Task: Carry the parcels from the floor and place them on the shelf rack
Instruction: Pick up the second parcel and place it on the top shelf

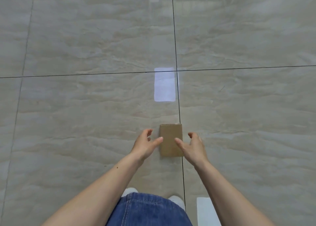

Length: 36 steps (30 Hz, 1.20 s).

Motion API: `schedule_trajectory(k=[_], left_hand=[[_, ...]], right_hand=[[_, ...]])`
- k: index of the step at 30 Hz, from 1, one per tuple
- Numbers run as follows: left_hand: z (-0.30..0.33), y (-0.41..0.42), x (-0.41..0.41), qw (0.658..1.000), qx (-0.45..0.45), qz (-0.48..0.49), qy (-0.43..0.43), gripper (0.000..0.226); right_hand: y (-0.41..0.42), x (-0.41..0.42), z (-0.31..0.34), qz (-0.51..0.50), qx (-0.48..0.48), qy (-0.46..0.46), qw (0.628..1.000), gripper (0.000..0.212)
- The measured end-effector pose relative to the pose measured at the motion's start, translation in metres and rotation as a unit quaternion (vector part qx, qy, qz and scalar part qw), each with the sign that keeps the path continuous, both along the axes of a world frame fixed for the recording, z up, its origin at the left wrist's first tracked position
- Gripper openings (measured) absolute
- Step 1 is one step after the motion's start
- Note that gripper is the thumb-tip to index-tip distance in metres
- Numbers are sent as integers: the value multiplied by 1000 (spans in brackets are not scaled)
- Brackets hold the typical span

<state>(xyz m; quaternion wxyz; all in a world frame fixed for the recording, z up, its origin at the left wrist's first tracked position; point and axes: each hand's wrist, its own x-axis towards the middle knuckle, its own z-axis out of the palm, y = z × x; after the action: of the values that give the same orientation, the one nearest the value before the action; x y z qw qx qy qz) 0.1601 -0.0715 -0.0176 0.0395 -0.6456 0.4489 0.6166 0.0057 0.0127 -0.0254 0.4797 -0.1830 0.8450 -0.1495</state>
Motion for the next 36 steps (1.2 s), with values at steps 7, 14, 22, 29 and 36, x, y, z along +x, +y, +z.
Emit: schedule_trajectory(k=[7, 14, 22, 29, 36], left_hand=[[-74, -8, -13, 995, 46, -82, -25, 81], [-88, -8, -23, 996, 39, -82, 9, 44], [-45, -1, -21, 998, 37, -42, 33, 45], [61, 0, -13, 998, 37, 0, 57, 49], [210, -2, -5, 997, -21, 15, 73, 70]], right_hand=[[-4, 4, -78, 25, 35, -41, 998, 65], [-4, -1, -89, 16, 16, -45, 999, 55], [-1, -3, -41, -7, 5, -47, 999, 53], [-4, 3, 80, -20, -16, -47, 999, 54], [-4, 6, 239, -35, -31, -37, 998, 53]])
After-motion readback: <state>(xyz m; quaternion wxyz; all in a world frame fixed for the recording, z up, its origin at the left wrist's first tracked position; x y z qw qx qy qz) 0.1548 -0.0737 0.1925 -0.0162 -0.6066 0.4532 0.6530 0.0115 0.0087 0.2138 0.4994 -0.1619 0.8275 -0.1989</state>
